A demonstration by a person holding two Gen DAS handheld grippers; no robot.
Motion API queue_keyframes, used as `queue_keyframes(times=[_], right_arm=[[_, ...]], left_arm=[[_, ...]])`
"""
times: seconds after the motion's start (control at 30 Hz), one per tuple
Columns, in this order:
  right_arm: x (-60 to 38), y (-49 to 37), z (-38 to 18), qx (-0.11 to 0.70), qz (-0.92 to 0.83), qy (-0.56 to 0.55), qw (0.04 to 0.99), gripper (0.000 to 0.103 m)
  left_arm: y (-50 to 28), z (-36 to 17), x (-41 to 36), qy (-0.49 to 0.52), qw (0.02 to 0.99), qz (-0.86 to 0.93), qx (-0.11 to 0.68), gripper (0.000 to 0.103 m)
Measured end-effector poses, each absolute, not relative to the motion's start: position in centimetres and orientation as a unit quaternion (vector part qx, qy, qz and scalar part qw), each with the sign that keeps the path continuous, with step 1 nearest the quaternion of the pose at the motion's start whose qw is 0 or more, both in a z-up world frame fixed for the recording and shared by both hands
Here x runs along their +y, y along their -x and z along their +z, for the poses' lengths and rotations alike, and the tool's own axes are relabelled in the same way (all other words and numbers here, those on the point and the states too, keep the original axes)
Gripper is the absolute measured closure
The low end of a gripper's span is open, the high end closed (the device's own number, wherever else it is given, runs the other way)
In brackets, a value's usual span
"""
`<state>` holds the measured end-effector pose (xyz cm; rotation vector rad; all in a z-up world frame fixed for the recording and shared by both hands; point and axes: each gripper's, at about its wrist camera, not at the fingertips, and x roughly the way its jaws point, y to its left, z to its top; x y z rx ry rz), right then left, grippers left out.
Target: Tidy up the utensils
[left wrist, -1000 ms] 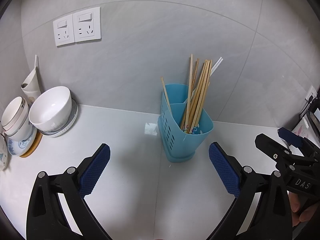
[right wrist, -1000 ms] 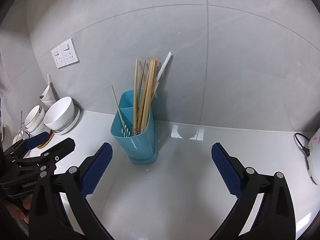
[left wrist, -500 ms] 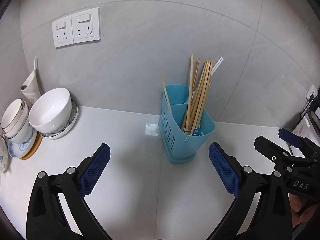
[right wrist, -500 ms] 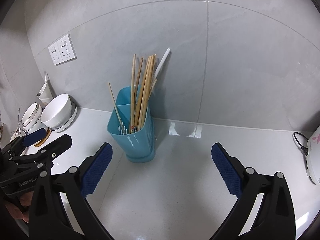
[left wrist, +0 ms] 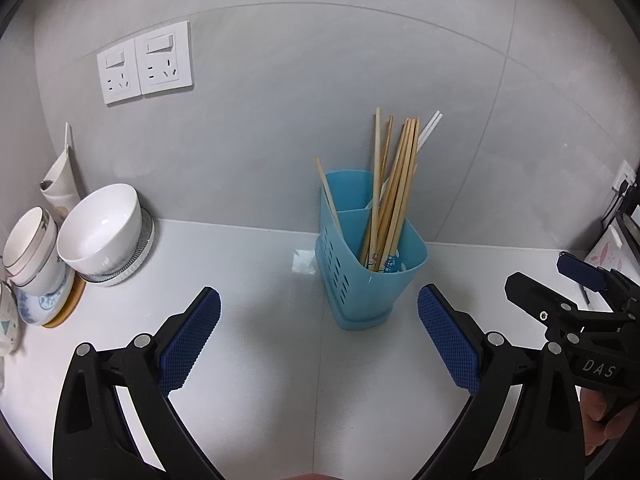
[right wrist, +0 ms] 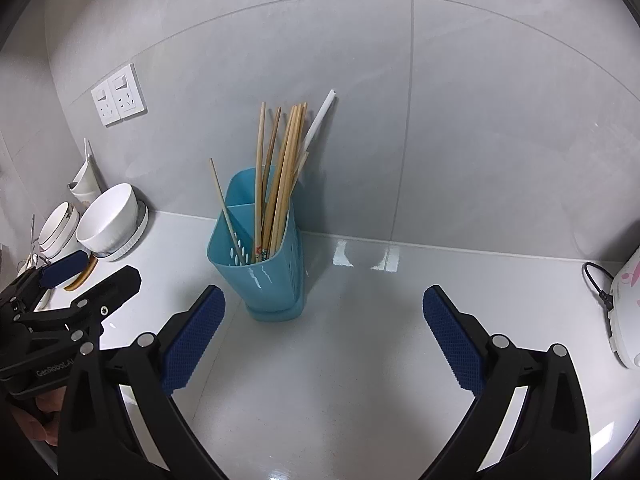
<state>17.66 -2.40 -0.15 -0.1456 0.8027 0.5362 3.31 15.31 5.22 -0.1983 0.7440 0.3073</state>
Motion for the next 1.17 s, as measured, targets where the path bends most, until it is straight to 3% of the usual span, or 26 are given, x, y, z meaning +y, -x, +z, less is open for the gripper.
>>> queue_keyframes(times=[1.17], right_arm=[[-2.61, -17.94, -0.13, 0.389, 0.256, 0.07, 0.882, 0.008]], left_arm=[[-3.42, 5.04, 15.15, 0.1, 0.915, 0.14, 0.364, 0.006]])
